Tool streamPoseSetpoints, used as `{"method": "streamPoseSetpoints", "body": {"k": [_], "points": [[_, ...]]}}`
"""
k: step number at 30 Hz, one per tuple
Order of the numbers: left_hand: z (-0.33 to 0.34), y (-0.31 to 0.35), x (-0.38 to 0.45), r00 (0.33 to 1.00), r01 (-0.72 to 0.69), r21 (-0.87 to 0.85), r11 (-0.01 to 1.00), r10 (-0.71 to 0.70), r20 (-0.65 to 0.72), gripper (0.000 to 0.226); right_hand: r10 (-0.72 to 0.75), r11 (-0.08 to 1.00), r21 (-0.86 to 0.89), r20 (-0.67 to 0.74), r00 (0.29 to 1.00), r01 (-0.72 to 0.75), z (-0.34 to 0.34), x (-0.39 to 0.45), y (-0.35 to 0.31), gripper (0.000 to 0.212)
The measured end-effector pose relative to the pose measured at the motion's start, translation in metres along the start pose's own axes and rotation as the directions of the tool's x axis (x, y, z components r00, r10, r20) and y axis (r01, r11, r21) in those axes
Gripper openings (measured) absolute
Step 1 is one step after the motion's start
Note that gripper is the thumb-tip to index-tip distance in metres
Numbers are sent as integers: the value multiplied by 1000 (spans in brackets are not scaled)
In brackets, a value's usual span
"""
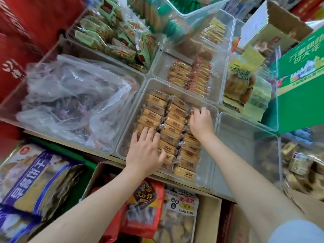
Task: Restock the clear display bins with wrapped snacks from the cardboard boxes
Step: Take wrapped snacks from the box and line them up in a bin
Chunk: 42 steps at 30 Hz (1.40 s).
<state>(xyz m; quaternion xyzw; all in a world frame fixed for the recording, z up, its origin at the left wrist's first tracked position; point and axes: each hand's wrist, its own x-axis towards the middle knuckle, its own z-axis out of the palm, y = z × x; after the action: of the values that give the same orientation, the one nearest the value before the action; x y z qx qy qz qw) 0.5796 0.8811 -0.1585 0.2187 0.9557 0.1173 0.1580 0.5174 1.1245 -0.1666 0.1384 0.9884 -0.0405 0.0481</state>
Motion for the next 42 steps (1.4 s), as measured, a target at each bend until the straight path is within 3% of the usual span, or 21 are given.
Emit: {"method": "streamPoseSetpoints", "body": {"k": [7, 10, 13, 16, 21, 25, 27, 29, 31, 33, 37, 42], "points": [[-2, 1, -1, 1000, 6, 10, 1000, -6, 6, 68, 228, 937, 253, 81, 970, -241, 22, -22, -8, 56], [-3, 2, -1, 1000, 14, 3, 1000, -14, 0, 67, 191, 963, 170, 127, 973, -211, 25, -42, -16, 63], [-3, 2, -1, 1000, 16, 2, 1000, -16, -9, 64, 146, 979, 97, 296, 944, -182, -4, -42, -13, 67], [-5, 3, -1, 1000, -1, -3, 1000, 1, -21, 60, 50, 984, 138, 409, 911, -116, -59, -42, -7, 56], [-2, 0, -6, 998, -12, 8, 1000, 13, -62, 59, -51, 949, 314, 181, 982, -8, -120, -134, 12, 28], [-3, 38, -17, 993, 28, -36, 999, -32, -110, 48, 81, 914, 397, 20, 996, -83, -138, -243, 48, 25], [-8, 96, -42, 991, -90, -202, 975, 69, -111, 40, 209, 901, 412, -132, 969, -138, -146, -294, 72, 23], [-19, 166, -87, 975, -207, -434, 877, 219, -21, 31, 344, 866, 456, -239, 908, -208, -158, -340, 99, 18], [-26, 230, -135, 935, -242, -559, 793, 344, 84, 20, 429, 842, 478, -312, 848, -251, -170, -383, 132, 17], [-21, 282, -179, 897, -295, -614, 732, 434, 86, 19, 461, 841, 472, -367, 808, -266, -176, -423, 172, 17], [11, 359, -233, 863, -449, -480, 753, 505, -15, 58, 528, 832, 413, -391, 754, -369, -161, -485, 262, 21], [50, 433, -265, 948, -304, -214, 928, 271, -169, 86, 518, 854, 277, -387, 763, -440, -130, -534, 380, 50]]}}
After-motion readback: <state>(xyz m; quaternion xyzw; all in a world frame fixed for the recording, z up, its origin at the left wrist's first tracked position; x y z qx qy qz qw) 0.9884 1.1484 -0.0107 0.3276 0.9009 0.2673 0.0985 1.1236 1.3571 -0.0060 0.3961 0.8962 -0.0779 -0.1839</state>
